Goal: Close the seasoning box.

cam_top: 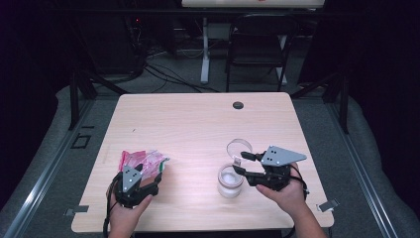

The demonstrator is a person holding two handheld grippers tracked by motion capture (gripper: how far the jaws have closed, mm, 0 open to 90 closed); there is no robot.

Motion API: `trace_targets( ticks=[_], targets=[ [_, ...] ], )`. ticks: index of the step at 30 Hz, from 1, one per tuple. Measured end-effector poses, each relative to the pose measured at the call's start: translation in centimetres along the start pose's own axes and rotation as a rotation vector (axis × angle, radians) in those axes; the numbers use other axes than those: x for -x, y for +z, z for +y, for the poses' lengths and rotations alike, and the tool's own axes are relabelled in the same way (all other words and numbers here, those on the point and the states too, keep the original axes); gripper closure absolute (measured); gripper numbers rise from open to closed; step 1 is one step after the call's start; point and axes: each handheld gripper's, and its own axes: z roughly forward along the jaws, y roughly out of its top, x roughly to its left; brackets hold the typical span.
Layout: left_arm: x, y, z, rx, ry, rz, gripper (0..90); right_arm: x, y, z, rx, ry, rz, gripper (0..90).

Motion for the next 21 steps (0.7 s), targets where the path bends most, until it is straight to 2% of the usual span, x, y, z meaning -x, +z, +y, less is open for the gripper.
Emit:
trace_targets(
  ticks=[14, 21],
  targets=[
    [2.6, 0.5, 0.1, -0.009, 0.070, -0.066, 29.0, 0.8, -1.3, 0.3, 0.019, 0.018, -0.027, 50.0],
    [3.4, 0.9, -0.1, -0.028, 0.099, -0.080, 29.3, 1.4, -2.0, 0.3, 0.028, 0.028, -0.057, 51.4]
  ],
)
